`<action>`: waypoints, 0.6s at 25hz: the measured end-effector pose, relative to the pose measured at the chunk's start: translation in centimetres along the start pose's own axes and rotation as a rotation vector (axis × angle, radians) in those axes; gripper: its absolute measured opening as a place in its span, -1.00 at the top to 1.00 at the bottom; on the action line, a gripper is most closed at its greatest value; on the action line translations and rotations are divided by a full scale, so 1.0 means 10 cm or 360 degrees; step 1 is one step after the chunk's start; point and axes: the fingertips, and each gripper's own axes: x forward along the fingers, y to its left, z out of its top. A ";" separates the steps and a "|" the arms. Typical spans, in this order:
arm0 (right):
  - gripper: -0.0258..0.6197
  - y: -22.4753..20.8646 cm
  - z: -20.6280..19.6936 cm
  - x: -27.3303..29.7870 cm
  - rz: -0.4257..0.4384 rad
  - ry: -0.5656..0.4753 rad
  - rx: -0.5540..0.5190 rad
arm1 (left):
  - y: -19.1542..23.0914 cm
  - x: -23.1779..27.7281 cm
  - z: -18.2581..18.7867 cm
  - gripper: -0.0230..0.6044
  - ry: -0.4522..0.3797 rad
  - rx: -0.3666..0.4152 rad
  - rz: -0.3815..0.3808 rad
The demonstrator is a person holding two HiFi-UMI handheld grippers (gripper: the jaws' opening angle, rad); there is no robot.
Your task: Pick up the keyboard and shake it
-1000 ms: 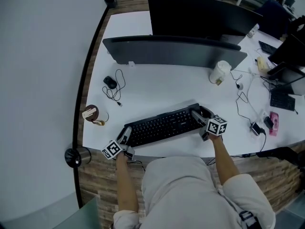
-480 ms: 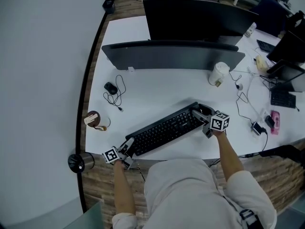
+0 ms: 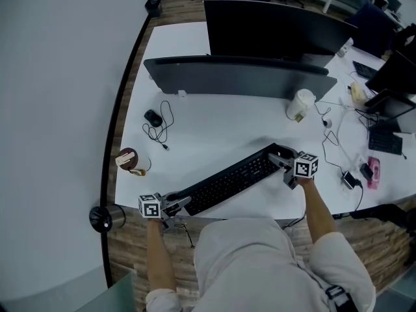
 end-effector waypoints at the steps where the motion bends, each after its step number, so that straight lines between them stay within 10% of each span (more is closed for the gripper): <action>1: -0.02 0.01 0.01 -0.01 0.0021 0.0025 -0.0015 | -0.02 0.02 -0.07 0.55 0.0108 0.0098 -0.0007; 5: -0.01 0.04 -0.02 -0.02 0.0111 0.0232 -0.0144 | -0.10 0.08 -0.30 0.58 0.0561 0.0385 0.0023; 15: -0.01 0.32 -0.20 -0.02 0.0435 0.1065 -0.0623 | -0.07 0.07 -0.20 0.59 0.1036 0.0784 0.0172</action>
